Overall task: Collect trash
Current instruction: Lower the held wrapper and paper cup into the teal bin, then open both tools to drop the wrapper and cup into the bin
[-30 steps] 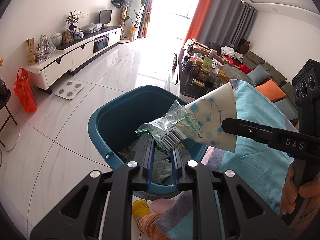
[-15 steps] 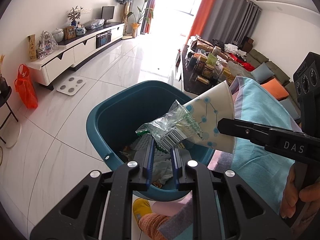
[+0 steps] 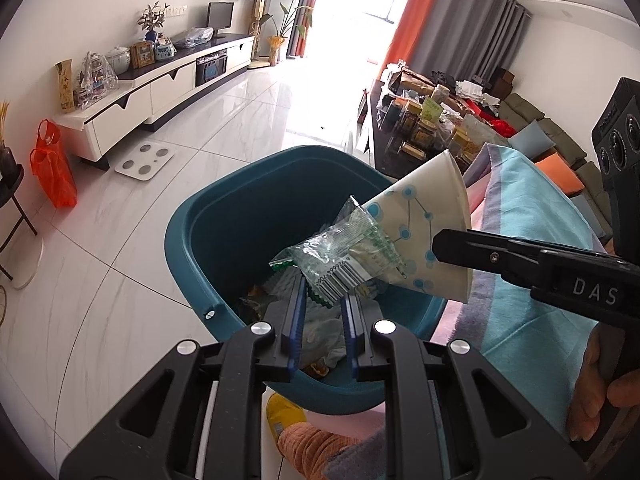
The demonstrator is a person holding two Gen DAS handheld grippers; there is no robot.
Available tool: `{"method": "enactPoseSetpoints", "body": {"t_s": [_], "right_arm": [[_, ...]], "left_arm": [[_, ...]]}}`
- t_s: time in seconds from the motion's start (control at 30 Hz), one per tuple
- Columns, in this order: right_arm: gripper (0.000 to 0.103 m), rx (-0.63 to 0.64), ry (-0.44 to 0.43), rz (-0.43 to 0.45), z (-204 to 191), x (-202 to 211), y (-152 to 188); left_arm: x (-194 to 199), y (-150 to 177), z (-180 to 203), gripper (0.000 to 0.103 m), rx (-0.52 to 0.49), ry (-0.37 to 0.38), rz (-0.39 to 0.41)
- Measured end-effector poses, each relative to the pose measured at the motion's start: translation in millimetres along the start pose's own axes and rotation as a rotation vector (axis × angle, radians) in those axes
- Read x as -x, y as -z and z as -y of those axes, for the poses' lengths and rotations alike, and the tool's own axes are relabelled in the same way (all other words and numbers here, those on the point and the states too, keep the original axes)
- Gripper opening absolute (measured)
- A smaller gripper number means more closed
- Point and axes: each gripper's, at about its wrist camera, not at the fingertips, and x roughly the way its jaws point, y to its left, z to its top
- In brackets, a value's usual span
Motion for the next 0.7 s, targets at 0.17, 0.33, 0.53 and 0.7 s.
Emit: {"method": "enactPoseSetpoints", "body": {"t_s": [0.17, 0.33, 0.53, 0.7], "right_arm": [[0.003, -0.001, 0.001, -0.011, -0.5, -1.9, 0.9], [0.004, -0.008, 0.003, -0.013, 0.4, -2.9, 0.9], [0.007, -0.027, -0.006, 0.003, 4.2, -0.6, 0.8], [0.019, -0.030, -0.012, 0.038, 7.7, 7.4, 3.2]], "left_arm": [[-8.6, 2.0, -2.1, 0.016, 0.008, 0.004, -0.010], [-14.4, 1.5, -0.9, 0.017, 0.005, 0.005, -0.012], [-20.6, 1.6, 3.1, 0.039, -0.003, -0.004, -0.009], [-12.9, 4.6, 1.5, 0.063, 0.001, -0.012, 0.017]]}}
